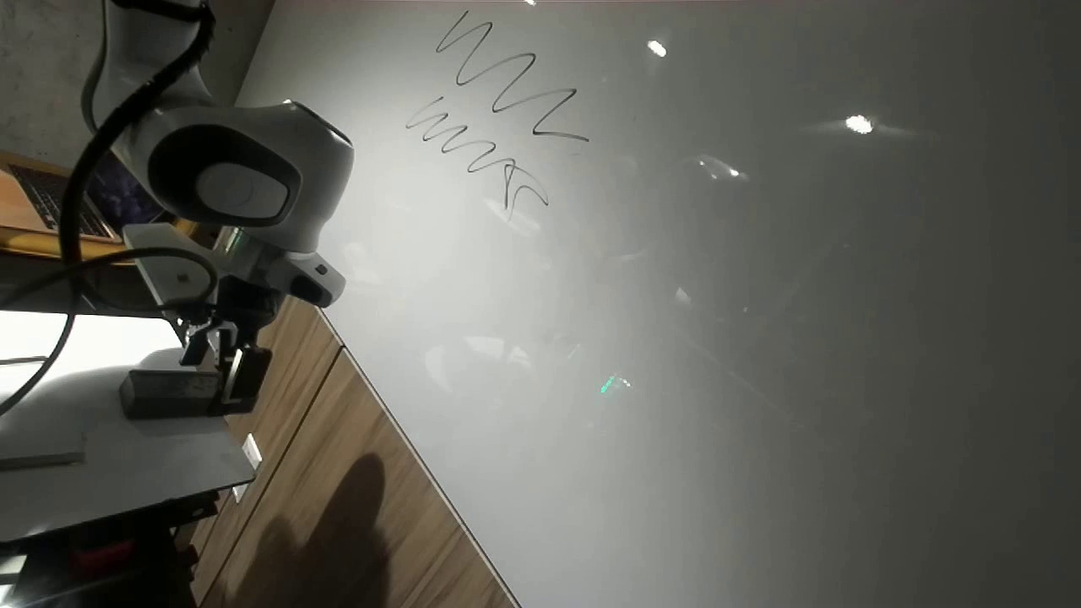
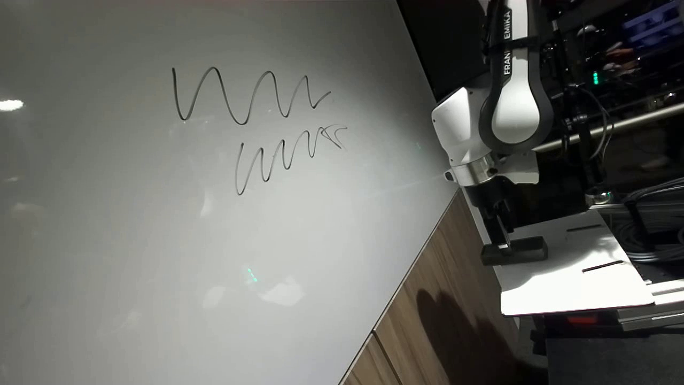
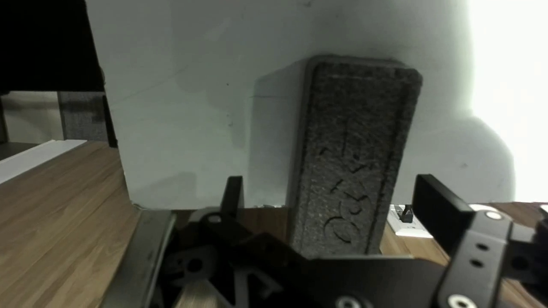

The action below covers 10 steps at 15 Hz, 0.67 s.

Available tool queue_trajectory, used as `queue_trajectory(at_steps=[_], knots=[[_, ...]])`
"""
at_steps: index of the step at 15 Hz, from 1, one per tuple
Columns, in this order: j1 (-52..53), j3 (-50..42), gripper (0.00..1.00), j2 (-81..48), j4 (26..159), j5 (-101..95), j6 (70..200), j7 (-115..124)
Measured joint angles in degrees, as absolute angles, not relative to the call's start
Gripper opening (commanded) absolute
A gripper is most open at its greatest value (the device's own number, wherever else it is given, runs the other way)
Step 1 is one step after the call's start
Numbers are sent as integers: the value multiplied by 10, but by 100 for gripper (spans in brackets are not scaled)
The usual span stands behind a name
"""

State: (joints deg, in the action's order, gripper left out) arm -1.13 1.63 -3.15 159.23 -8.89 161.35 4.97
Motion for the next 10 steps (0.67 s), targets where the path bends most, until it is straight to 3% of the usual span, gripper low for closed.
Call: queue_trajectory(at_steps=[10], knots=[[17, 17, 100, -30, 1584, -102, 1614, 77]])
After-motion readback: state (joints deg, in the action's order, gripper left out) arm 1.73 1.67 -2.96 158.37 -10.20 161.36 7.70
